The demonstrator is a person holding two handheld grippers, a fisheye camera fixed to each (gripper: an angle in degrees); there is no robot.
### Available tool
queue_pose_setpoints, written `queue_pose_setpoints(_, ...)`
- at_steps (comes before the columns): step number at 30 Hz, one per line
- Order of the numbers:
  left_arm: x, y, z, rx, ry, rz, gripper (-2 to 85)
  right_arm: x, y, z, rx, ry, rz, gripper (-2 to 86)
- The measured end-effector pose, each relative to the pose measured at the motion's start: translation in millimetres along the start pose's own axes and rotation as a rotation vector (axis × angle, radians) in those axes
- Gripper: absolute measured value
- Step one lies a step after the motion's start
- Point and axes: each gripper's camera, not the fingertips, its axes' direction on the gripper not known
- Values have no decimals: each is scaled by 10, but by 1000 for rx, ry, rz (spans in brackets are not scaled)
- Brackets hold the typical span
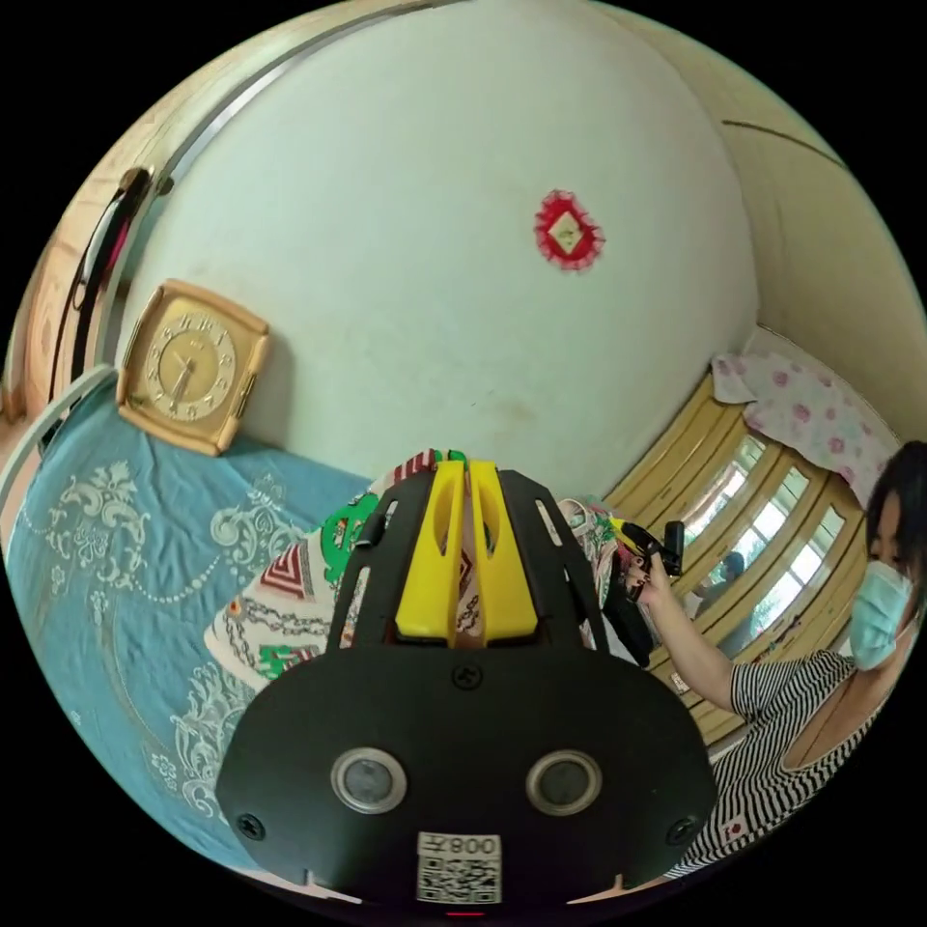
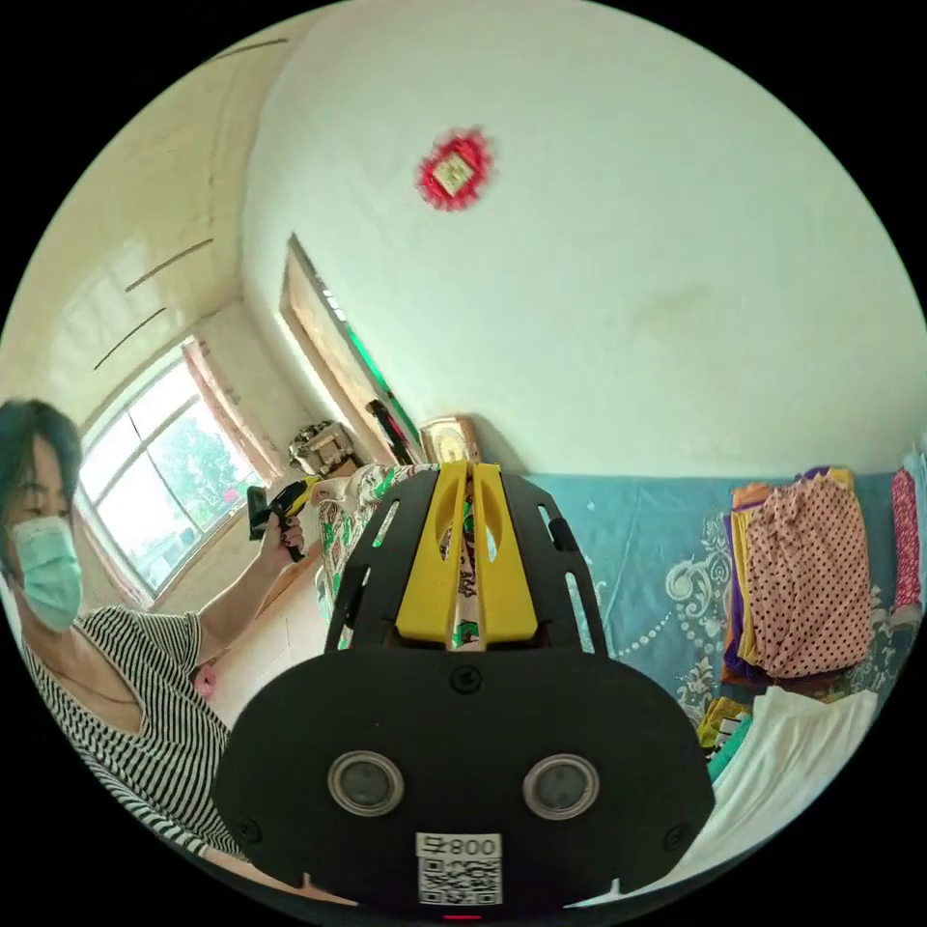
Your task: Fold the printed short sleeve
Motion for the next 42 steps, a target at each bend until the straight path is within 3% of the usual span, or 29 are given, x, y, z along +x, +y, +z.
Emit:
queue_pose_setpoints(5,-1878,98,1200,-171,-102,-300,26,1803,-304,1426,-181,48,283,16)
queue_pose_setpoints(10,-2976,368,1455,-268,-144,-380,50,2949,-190,1958,-254,127,435,31)
queue_pose_setpoints(19,-4182,950,636,-309,-307,-508,86,3279,299,2260,-541,236,225,87)
queue_pose_setpoints(23,-4591,961,621,-413,-369,-491,83,3265,392,2538,-682,426,42,95)
queue_pose_setpoints(26,-4770,950,735,-522,-398,-438,55,3500,471,2688,-778,486,42,80)
queue_pose_setpoints(30,-4869,819,491,-525,-468,-387,28,3787,403,2577,-771,534,95,31)
queue_pose_setpoints(36,-5105,654,-638,-418,-503,-404,25,4386,1,1646,-612,575,328,18)
queue_pose_setpoints(42,-5136,1359,-1738,-417,-298,-528,32,4753,175,597,-467,455,605,57)
